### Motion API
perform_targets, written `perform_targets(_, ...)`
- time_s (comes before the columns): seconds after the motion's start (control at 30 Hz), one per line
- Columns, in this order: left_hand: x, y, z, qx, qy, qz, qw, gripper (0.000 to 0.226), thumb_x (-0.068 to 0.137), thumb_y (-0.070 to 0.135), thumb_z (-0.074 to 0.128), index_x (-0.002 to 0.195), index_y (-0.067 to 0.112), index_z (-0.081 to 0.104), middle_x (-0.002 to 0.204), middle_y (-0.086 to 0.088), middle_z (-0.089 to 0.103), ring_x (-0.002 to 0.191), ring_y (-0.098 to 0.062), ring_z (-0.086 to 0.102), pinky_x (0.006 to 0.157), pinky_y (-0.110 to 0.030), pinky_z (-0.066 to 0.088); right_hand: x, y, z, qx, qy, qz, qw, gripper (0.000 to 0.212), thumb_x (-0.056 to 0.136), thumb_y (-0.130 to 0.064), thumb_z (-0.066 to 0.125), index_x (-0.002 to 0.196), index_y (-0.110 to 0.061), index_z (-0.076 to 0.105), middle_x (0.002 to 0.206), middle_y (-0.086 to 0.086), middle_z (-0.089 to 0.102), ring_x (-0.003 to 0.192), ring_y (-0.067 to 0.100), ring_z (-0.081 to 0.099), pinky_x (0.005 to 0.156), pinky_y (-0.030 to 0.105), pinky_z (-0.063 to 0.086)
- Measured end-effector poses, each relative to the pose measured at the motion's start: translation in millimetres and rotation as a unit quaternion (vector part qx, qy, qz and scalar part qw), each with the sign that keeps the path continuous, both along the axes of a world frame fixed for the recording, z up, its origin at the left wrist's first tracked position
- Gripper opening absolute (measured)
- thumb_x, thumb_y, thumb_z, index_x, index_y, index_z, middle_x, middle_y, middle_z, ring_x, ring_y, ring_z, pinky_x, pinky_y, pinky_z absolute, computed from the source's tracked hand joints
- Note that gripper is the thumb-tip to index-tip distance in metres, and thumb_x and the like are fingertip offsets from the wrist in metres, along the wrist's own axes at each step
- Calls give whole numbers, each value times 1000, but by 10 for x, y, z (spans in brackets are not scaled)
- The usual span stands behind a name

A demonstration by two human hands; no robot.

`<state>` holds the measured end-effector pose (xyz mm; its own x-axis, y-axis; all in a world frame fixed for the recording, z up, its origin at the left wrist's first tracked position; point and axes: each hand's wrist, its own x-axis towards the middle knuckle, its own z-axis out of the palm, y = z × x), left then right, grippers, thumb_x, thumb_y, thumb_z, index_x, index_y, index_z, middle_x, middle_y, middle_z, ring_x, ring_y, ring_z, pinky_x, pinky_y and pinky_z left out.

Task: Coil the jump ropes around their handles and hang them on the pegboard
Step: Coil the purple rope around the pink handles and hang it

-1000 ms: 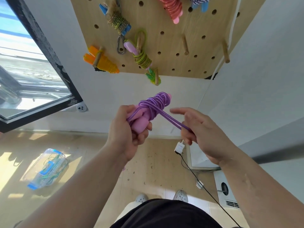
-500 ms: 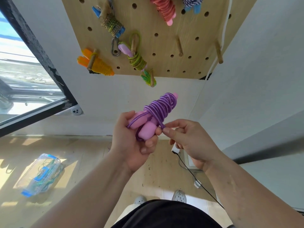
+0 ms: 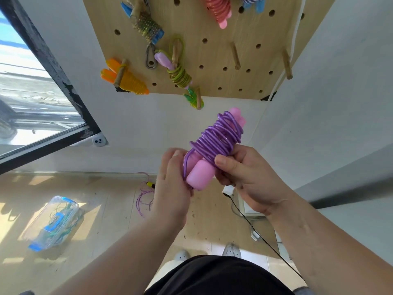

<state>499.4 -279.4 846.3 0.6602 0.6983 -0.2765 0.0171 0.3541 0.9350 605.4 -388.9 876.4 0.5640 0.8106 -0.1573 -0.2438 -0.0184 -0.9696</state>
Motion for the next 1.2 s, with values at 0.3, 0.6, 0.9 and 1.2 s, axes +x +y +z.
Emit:
perform_targets(0.3, 18, 439, 255, 519, -151, -282, 793, 86, 72, 17, 84, 145, -5, 44, 160, -22, 28, 151, -21, 32, 114, -38, 40, 62, -146, -9, -10, 385, 22, 923, 50, 67, -37, 91, 68, -21, 44, 37, -8, 28, 42, 7, 35, 41, 19, 23)
perform_targets(0.6, 190, 554, 117, 546, -172, -253, 780, 43, 83, 31, 84, 116, 6, 72, 120, -2, 73, 116, -24, 66, 102, -48, 48, 25, -165, 56, -83, 416, 65, 903, 38, 73, -52, 83, 71, -24, 59, 41, -8, 34, 41, 7, 43, 40, 17, 19)
perform_targets(0.9, 204, 187, -290, 51, -29, -111, 992, 28, 82, 15, 76, 97, -5, 63, 82, -20, 70, 72, -32, 67, 70, -44, 59, -213, -64, -35, -189, 276, -167, 928, 21, 92, -34, 70, 100, -15, 75, 87, 2, 77, 61, 14, 67, 45, 21, 36)
perform_targets(1.2, 181, 170, -425, -33, 101, -125, 986, 33, 95, 29, 69, 97, -3, 63, 71, -7, 56, 58, -22, 54, 52, -36, 49, -208, -199, -170, -339, -308, -37, 888, 16, 88, -20, 74, 101, -28, 72, 87, -11, 67, 78, -7, 56, 68, 6, 39)
